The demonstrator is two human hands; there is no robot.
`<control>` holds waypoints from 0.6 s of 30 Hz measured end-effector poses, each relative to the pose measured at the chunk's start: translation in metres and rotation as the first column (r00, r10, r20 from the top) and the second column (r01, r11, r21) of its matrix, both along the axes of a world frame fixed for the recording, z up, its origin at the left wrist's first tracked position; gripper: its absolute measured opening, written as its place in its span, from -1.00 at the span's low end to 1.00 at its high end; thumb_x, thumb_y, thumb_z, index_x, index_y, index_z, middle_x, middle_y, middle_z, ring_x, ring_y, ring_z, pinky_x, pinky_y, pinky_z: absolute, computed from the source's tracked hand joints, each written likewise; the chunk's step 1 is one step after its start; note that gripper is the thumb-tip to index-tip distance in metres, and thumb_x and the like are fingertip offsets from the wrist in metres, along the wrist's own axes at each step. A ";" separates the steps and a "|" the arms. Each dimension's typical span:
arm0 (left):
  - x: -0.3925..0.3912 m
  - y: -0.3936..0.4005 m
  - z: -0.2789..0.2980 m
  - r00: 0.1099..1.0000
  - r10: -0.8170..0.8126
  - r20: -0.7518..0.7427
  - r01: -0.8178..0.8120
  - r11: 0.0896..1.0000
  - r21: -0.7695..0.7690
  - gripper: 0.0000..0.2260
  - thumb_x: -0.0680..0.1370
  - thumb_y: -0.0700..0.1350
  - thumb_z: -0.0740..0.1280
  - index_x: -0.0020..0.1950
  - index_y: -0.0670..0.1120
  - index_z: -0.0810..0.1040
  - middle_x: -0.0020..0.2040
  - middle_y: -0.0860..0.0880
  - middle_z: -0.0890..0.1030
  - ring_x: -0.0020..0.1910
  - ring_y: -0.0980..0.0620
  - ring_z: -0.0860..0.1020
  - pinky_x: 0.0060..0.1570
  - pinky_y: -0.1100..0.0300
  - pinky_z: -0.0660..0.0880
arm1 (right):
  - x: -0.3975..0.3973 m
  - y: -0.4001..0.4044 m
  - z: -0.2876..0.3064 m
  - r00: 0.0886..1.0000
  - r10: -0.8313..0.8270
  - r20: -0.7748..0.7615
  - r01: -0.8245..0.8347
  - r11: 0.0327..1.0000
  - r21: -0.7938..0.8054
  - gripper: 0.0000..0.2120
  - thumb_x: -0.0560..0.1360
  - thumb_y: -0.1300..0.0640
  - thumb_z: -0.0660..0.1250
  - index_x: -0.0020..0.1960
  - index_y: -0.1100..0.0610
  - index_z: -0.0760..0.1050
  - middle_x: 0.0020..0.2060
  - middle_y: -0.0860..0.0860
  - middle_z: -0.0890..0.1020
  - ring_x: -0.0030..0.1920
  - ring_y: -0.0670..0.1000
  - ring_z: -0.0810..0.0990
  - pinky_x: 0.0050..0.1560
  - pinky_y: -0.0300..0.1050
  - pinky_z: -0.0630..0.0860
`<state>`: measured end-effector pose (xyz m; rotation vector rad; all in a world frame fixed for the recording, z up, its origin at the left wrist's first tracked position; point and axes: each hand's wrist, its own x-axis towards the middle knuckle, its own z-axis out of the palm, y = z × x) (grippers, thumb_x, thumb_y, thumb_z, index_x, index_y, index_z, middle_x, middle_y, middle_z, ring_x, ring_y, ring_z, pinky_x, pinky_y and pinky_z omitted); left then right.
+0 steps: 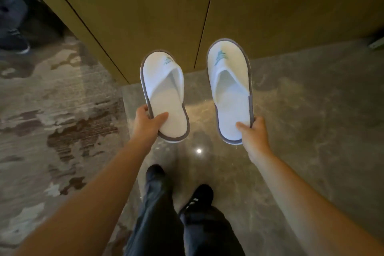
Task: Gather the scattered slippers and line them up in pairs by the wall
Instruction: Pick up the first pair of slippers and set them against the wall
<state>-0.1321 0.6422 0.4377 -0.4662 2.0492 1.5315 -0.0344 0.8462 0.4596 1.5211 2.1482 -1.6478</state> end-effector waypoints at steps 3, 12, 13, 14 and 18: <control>-0.014 0.026 -0.037 0.999 0.024 0.023 -0.023 0.999 -0.036 -0.52 0.45 -0.12 0.35 0.29 -0.16 0.25 0.06 -0.05 0.45 -0.06 0.00 0.48 -0.35 0.30 0.42 | -0.030 0.025 -0.041 1.000 -0.013 0.024 0.013 1.000 0.013 -0.71 0.46 0.29 0.23 0.15 0.30 0.27 -0.06 0.09 0.43 -0.09 0.05 0.42 -0.07 -0.06 0.40; -0.092 0.105 -0.202 0.997 0.017 0.081 -0.010 0.996 -0.087 -0.52 0.47 -0.14 0.33 0.31 -0.14 0.22 0.23 -0.15 0.45 0.05 -0.05 0.47 -0.06 0.06 0.45 | -0.119 0.104 -0.209 0.998 -0.017 0.057 0.018 1.000 -0.004 -0.71 0.46 0.27 0.23 0.16 0.27 0.28 -0.03 0.07 0.43 -0.06 0.03 0.42 -0.09 -0.09 0.37; -0.098 0.113 -0.223 0.997 0.010 0.079 -0.003 0.997 -0.082 -0.52 0.46 -0.14 0.33 0.31 -0.13 0.21 0.23 -0.15 0.45 0.06 -0.06 0.47 -0.05 0.05 0.46 | -0.125 0.112 -0.232 0.998 -0.020 0.064 0.020 1.000 -0.005 -0.71 0.47 0.27 0.24 0.16 0.27 0.28 -0.03 0.07 0.43 -0.05 0.03 0.42 -0.09 -0.10 0.38; -0.103 0.119 -0.245 0.997 0.004 0.077 0.002 0.997 -0.081 -0.52 0.46 -0.14 0.33 0.31 -0.12 0.21 0.23 -0.14 0.44 0.08 -0.07 0.47 -0.05 0.05 0.46 | -0.130 0.120 -0.255 0.997 -0.026 0.069 0.026 1.000 -0.004 -0.71 0.47 0.27 0.24 0.16 0.28 0.28 -0.04 0.07 0.43 -0.05 0.03 0.42 -0.09 -0.10 0.38; -0.117 0.144 -0.340 0.999 -0.009 0.048 0.015 0.991 -0.133 -0.53 0.46 -0.16 0.33 0.29 -0.11 0.21 0.21 -0.13 0.46 0.09 -0.08 0.47 -0.14 0.09 0.49 | -0.145 0.148 -0.358 0.997 -0.054 0.061 0.055 0.998 -0.013 -0.68 0.46 0.30 0.24 0.18 0.31 0.28 -0.03 0.09 0.43 -0.05 0.04 0.43 -0.07 -0.10 0.39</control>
